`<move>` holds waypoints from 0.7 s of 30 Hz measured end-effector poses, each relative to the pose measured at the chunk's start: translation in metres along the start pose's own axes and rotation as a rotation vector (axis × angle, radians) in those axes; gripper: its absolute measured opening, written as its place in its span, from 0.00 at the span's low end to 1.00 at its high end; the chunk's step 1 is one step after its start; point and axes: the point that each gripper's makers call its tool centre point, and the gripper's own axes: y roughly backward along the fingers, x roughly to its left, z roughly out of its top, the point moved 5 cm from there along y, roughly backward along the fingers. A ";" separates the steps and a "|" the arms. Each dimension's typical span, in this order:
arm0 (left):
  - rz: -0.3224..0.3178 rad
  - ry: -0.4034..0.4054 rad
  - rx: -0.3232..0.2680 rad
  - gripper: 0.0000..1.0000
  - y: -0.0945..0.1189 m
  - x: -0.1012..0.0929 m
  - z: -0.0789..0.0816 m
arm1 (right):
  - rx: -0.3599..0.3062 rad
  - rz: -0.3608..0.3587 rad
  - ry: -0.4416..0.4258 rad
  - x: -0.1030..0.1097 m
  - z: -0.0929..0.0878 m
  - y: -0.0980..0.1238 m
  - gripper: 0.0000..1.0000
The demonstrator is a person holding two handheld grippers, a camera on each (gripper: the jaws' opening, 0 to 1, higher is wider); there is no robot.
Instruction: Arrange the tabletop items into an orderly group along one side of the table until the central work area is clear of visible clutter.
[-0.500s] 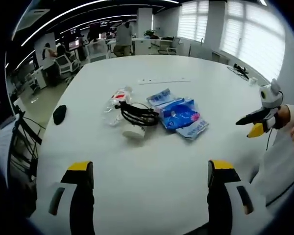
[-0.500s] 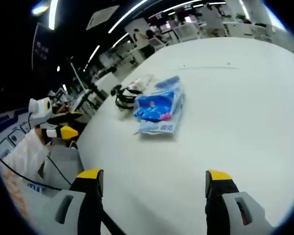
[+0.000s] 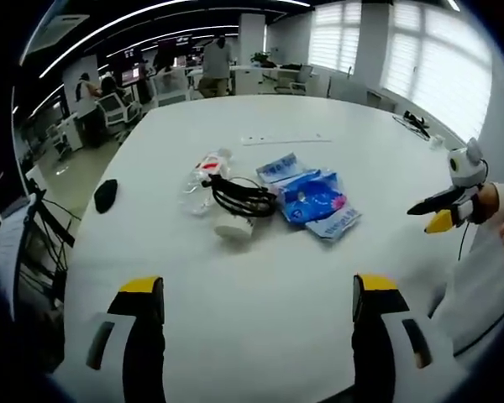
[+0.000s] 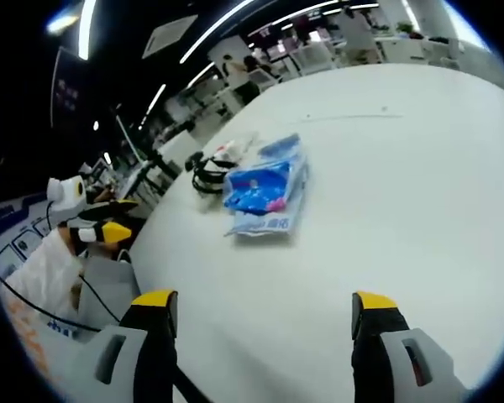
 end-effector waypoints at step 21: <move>0.039 0.059 -0.017 0.98 -0.006 0.006 -0.002 | 0.013 -0.025 -0.039 -0.006 -0.003 0.004 0.84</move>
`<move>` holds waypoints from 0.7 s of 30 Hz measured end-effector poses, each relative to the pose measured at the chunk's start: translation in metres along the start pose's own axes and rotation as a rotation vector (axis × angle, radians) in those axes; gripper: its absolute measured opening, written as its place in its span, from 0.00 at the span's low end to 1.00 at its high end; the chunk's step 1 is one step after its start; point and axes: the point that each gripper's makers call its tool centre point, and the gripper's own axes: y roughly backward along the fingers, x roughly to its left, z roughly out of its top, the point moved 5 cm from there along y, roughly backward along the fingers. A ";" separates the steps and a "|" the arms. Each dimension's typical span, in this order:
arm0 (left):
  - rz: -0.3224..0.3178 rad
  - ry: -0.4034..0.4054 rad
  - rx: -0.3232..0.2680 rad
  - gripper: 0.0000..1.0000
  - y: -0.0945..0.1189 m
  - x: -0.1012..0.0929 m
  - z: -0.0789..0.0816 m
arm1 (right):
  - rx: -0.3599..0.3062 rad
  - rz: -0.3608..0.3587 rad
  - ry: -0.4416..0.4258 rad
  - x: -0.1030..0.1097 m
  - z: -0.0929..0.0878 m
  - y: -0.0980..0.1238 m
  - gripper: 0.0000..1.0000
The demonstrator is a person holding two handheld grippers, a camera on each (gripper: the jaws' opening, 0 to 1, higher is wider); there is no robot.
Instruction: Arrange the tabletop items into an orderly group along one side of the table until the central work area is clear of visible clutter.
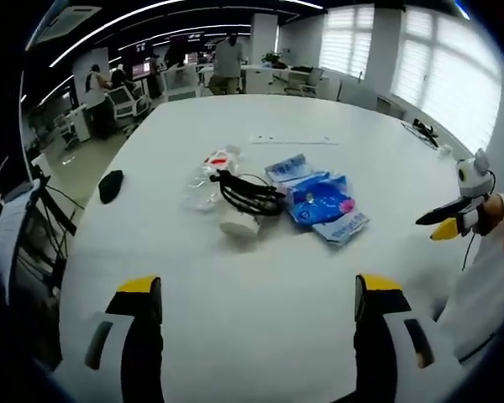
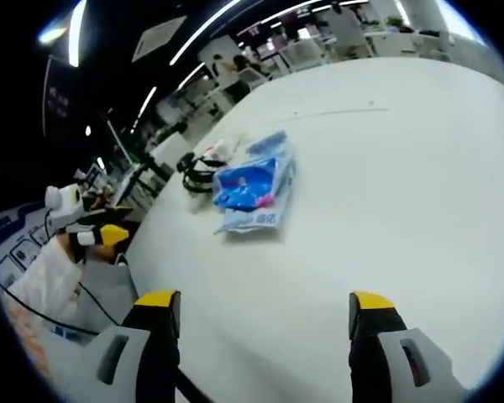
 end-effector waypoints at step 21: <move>-0.030 0.231 -0.141 0.95 0.014 0.016 0.003 | 0.006 -0.026 -0.040 -0.006 -0.006 0.002 0.82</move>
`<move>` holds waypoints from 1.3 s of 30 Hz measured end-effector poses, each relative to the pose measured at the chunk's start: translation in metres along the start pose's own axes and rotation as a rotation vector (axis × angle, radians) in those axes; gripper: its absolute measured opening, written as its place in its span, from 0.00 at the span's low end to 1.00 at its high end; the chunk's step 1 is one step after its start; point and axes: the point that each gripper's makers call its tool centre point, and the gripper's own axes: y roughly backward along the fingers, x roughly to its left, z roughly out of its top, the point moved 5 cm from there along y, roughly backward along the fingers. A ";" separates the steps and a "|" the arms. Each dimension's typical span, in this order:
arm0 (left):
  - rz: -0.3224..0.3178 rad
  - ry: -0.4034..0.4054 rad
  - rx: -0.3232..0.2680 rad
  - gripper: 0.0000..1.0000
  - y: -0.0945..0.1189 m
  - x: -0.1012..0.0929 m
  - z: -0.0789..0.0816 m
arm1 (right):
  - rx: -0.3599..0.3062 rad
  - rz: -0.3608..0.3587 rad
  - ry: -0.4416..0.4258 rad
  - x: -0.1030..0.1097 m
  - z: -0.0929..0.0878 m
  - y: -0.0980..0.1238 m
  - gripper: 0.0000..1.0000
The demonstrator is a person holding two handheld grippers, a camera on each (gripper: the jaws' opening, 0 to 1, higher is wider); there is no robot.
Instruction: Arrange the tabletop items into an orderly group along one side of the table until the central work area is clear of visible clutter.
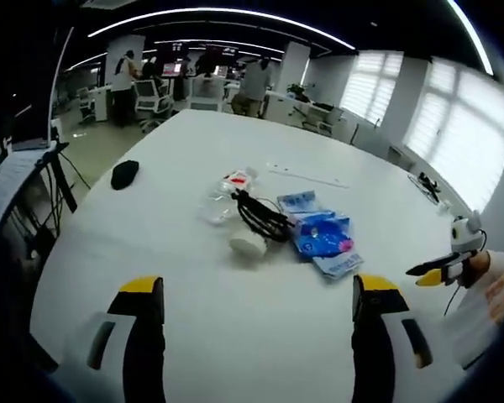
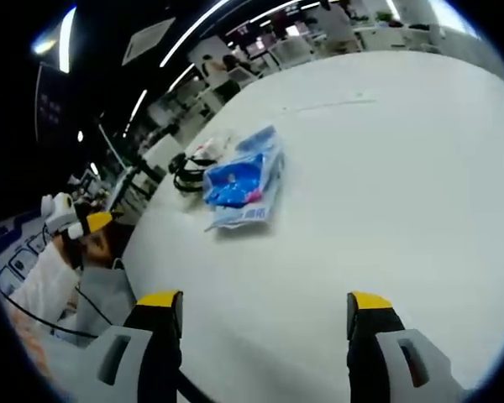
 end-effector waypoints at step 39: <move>-0.097 0.150 -0.043 0.69 -0.091 -0.009 0.049 | 0.031 0.042 -0.033 -0.008 -0.005 -0.008 0.69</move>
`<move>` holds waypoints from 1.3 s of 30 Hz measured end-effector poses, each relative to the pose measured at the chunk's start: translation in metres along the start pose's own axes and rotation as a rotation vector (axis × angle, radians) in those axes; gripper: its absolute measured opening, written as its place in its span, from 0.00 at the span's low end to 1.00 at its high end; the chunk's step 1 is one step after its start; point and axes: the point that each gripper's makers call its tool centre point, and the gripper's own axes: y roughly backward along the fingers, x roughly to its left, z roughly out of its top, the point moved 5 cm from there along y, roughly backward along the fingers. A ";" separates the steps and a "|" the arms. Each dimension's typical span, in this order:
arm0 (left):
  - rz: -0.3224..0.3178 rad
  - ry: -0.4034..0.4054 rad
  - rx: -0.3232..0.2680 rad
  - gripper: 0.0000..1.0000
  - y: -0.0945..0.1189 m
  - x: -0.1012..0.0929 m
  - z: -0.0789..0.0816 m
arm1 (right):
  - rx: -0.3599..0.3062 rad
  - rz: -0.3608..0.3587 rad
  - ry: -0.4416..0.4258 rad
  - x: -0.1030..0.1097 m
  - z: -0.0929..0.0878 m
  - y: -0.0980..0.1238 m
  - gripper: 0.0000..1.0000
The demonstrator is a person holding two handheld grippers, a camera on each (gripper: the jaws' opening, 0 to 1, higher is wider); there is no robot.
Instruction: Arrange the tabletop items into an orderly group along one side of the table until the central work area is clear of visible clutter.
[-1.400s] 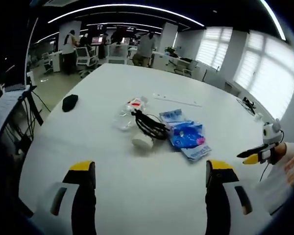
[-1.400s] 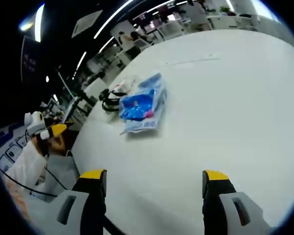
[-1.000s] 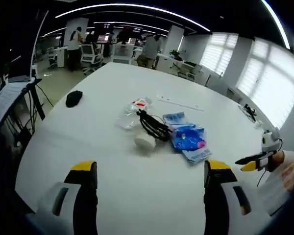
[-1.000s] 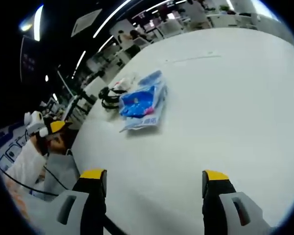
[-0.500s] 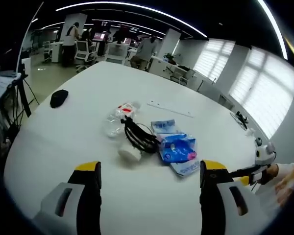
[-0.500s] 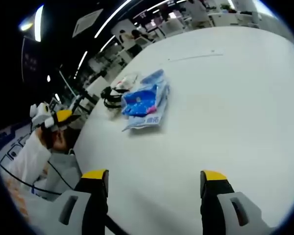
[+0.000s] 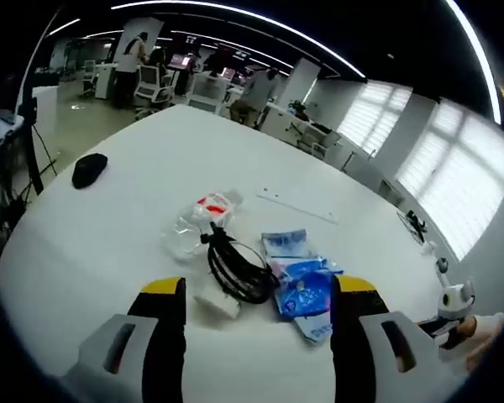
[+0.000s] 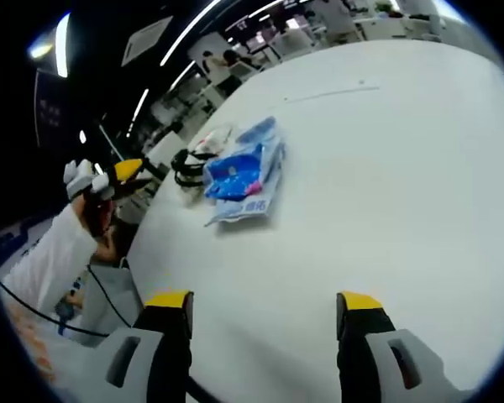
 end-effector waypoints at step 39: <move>0.143 0.178 -0.031 0.17 -0.062 0.013 -0.012 | 0.005 -0.029 -0.067 -0.023 0.010 -0.009 0.55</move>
